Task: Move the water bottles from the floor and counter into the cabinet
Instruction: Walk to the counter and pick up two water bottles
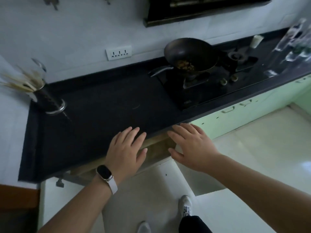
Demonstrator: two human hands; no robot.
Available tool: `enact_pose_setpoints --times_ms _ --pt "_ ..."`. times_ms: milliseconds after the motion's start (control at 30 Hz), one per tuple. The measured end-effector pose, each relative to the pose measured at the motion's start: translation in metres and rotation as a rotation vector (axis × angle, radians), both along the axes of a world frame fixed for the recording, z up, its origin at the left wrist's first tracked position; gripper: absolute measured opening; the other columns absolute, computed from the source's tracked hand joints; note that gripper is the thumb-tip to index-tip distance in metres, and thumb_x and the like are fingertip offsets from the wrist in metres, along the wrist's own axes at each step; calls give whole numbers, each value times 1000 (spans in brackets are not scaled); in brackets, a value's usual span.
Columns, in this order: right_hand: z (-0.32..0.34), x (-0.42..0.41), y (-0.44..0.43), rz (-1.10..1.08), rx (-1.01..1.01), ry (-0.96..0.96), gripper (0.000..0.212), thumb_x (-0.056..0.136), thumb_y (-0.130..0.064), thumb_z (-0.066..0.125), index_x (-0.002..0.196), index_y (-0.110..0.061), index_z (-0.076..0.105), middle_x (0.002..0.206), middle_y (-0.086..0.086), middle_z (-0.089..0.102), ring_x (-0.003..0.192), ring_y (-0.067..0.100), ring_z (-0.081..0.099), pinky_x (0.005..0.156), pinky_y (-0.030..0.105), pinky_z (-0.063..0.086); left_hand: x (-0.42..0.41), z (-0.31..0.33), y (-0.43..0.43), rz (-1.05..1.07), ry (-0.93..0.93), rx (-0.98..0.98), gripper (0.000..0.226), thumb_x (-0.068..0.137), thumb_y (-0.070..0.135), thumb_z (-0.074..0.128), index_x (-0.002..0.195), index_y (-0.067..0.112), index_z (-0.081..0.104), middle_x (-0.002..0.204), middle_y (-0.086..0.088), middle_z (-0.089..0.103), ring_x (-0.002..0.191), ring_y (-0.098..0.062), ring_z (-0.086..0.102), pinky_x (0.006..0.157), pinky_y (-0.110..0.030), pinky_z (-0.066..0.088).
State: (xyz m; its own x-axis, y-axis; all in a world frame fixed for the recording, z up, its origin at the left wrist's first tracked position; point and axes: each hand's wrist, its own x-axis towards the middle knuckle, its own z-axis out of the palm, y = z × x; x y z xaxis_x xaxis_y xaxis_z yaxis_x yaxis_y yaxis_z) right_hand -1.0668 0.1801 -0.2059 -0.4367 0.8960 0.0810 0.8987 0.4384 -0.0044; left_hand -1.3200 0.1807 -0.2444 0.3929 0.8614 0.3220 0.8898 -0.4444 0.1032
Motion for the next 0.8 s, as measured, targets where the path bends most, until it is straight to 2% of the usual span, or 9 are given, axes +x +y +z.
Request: enact_pose_setpoints --times_ms 367,500,800 --pt "54 22 -63 -274 137 0 52 92 -53 40 132 -24 57 131 0 61 124 28 55 106 43 41 42 46 11 -264 -68 78 49 92 44 49 131 17 63 136 -10 62 129 -31 54 99 -51 50" --pt "56 57 -72 -334 151 -25 51 91 -53 46 130 -23 58 130 2 62 121 30 57 103 44 44 74 58 18 -337 -76 104 48 93 44 49 131 16 63 136 -10 62 129 -31 55 100 -51 50" --pt "64 170 -46 -422 148 34 53 93 -53 37 131 -23 58 133 2 61 123 30 57 102 47 44 194 76 43 -379 -37 96 47 94 43 48 130 18 65 136 -9 62 130 -31 55 101 -51 49"
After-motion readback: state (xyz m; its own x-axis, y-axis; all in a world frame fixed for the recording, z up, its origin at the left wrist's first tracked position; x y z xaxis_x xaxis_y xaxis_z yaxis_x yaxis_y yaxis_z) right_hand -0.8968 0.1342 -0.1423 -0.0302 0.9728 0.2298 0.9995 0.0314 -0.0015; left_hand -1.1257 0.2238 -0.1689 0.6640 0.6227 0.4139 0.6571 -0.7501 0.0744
